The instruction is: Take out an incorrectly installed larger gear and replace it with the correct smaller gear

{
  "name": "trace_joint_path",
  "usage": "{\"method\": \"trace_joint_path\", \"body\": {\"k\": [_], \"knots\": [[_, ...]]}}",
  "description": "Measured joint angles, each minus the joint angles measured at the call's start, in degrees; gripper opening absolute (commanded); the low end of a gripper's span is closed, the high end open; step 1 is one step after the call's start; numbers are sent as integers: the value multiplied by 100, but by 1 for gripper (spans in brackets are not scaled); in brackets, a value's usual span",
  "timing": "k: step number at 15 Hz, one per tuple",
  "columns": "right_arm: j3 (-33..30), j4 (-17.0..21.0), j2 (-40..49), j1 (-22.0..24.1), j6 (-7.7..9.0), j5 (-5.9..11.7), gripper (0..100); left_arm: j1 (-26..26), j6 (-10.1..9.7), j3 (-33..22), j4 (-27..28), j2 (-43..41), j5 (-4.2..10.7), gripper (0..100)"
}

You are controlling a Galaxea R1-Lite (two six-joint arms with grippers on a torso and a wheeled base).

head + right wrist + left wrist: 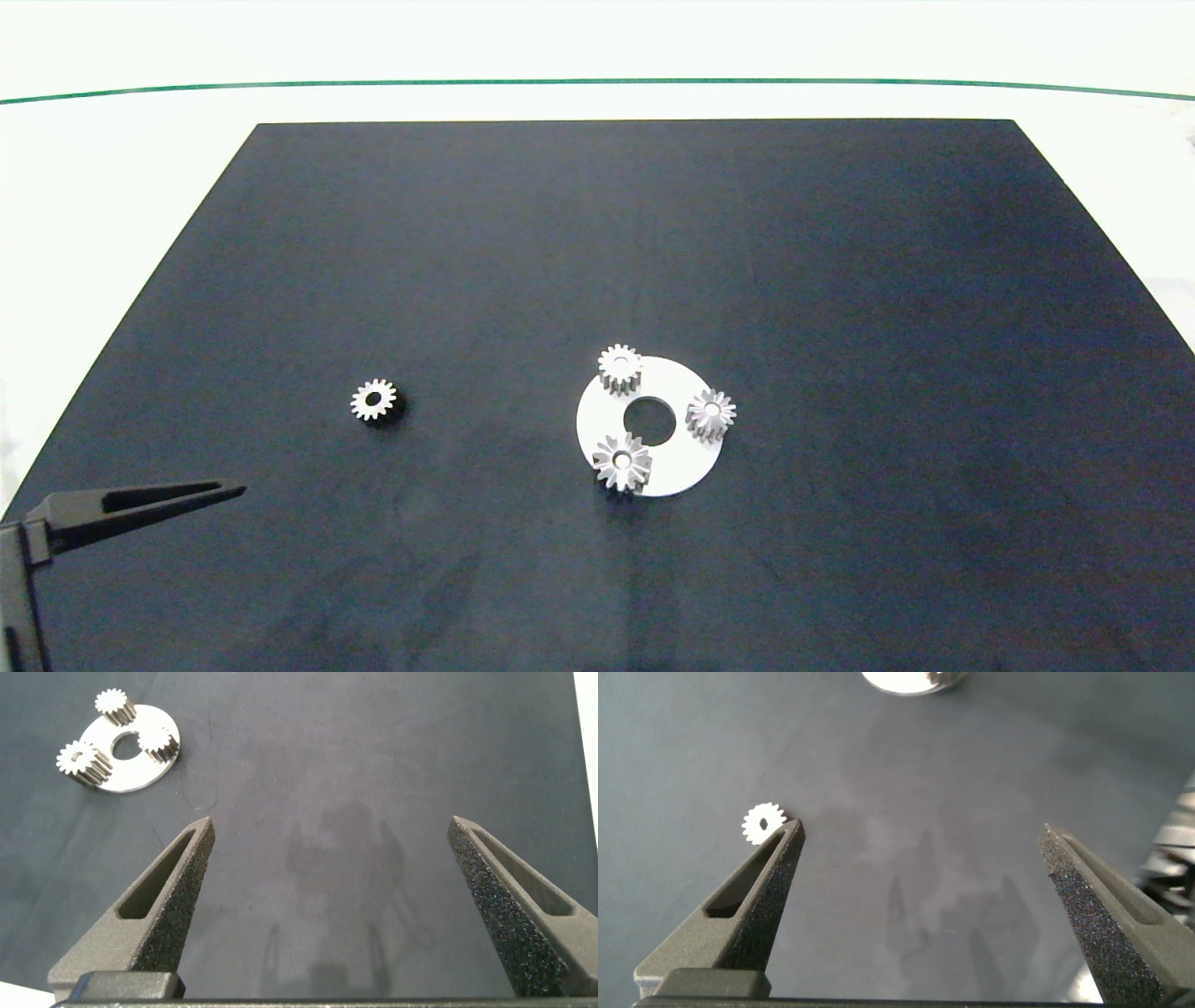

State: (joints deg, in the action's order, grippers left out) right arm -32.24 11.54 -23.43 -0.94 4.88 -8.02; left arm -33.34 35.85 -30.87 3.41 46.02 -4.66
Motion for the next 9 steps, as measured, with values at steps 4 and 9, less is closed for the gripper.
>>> {"method": "trace_joint_path", "body": {"k": [4, 9], "knots": [[0, -2, -24, -2, 27, -35, 100, -544, 15, -223, -129, 739, 663, 100], [-2, -2, -24, -2, 35, -79, 100, -1247, -16, -824, -177, 1774, 1192, 100]]}}
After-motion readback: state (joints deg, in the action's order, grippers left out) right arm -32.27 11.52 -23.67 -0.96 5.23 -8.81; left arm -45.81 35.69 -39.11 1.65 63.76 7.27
